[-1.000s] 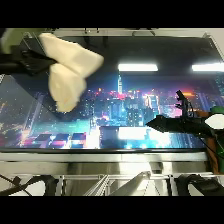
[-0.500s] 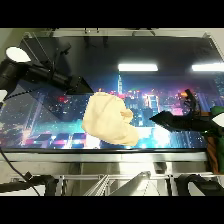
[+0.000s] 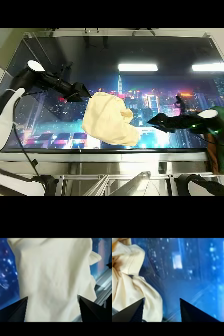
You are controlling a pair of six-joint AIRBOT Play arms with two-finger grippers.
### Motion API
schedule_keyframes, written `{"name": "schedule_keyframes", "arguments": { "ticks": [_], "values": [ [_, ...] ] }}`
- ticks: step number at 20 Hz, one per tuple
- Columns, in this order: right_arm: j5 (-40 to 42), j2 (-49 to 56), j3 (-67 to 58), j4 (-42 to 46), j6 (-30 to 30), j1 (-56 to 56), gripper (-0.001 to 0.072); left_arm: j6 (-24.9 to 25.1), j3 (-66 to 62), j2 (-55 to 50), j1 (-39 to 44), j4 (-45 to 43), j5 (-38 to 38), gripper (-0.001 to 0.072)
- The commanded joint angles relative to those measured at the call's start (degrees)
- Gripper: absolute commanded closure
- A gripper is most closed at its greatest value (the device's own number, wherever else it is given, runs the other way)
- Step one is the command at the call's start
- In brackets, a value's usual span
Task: Fold the shirts.
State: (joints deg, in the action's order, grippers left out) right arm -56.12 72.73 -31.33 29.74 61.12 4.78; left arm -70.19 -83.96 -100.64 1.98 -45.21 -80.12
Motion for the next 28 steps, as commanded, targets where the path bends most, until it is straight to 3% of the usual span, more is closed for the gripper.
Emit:
{"name": "schedule_keyframes", "arguments": {
  "ticks": [1,2,4,9,10,11,12,13,16,22,24,28],
  "values": [
    [3.8,12.7,-3.3,-15.7,-12.0,-5.6,0.0234,-0.9,-5.0,-6.9,-0.2,2.0,1.0,-0.0008],
    [3.7,16.1,-5.9,-18.1,-12.2,-7.5,0.0235,-1.1,-7.1,-8.6,0.0,1.7,0.6,-0.0009],
    [2.6,21.4,-12.0,-19.8,-12.0,-11.7,0.0338,-2.4,-11.4,-12.0,0.3,1.7,-1.8,-0.0009],
    [2.7,28.4,-25.7,-19.8,-6.2,-18.9,0.0354,-3.8,-17.9,-17.7,1.6,1.7,-7.9,0.001],
    [2.5,28.7,-27.2,-19.7,-6.2,-19.2,0.0456,-3.8,-18.1,-18.2,1.9,1.7,-8.2,0.0016],
    [1.8,28.7,-28.2,-19.7,-6.3,-19.2,0.0692,-3.8,-18.1,-18.5,2.2,1.7,-8.6,0.02],
    [1.2,28.3,-28.8,-19.7,-6.3,-18.9,0.0689,-3.6,-18.1,-18.7,2.2,1.8,-9.3,0.0571],
    [0.3,27.6,-29.0,-19.7,-6.8,-18.6,0.0689,-2.1,-18.1,-18.6,2.4,2.3,-10.0,0.0707],
    [-2.5,22.6,-29.1,-18.4,-7.3,-15.3,0.069,0.5,-18.1,-16.3,1.8,10.7,-10.1,0.0707],
    [-6.8,0.3,-34.6,-18.0,-7.3,-3.9,0.069,11.7,-18.3,1.5,-2.7,44.9,-11.5,0.0707],
    [-6.8,-9.1,-39.6,-18.0,-7.4,-0.2,0.069,13.3,-22.4,8.7,-4.6,48.2,-13.1,0.0706],
    [-6.7,-25.3,-47.5,-17.7,-7.8,5.6,0.069,12.4,-32.6,20.0,-6.3,46.6,-14.4,0.0706]
  ]
}}
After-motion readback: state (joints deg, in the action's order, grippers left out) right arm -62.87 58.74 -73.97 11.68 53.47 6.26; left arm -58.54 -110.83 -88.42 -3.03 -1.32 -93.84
